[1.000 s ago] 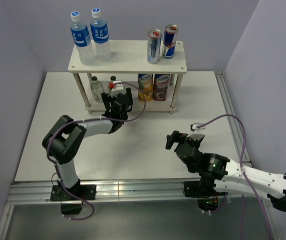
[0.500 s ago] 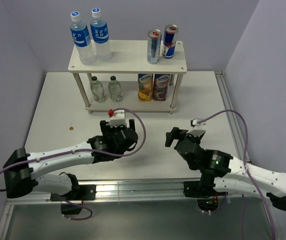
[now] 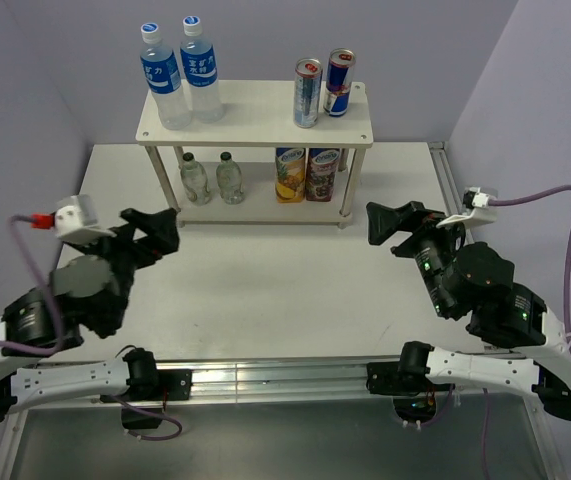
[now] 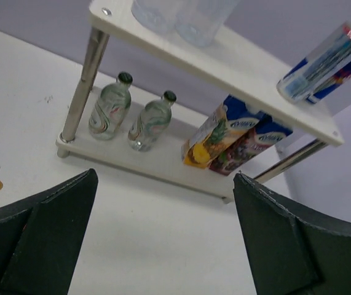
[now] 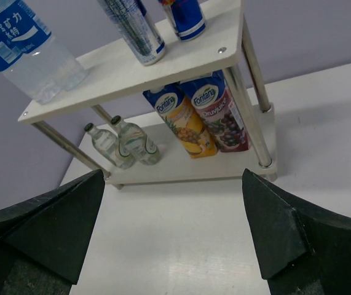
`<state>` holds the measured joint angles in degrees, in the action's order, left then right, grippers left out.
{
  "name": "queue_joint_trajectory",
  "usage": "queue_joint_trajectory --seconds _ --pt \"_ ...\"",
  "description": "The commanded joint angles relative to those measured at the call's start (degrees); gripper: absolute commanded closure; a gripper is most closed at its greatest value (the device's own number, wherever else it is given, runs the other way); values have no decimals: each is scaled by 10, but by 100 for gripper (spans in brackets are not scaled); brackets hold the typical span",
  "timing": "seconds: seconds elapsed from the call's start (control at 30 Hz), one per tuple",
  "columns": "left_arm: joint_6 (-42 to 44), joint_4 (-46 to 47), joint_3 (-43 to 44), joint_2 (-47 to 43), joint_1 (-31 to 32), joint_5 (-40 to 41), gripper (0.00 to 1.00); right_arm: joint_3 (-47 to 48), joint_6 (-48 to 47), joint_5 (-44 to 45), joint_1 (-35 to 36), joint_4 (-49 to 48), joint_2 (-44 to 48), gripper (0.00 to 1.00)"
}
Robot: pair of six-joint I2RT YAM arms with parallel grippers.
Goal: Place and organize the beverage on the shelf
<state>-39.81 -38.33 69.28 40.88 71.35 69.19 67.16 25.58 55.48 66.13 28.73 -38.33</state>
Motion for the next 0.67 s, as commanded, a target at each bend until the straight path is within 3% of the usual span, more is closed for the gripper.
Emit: queue_joint_trajectory --seconds 0.0,0.13,0.63 --pt "73 64 -23 -40 3 -1 1 18 -55 21 3 -10 -1 0" --pt "77 71 -39 -73 3 -10 1 16 -55 25 3 -10 4 0" --pt "65 47 -32 -43 4 5 1 -4 -83 12 4 -31 16 0"
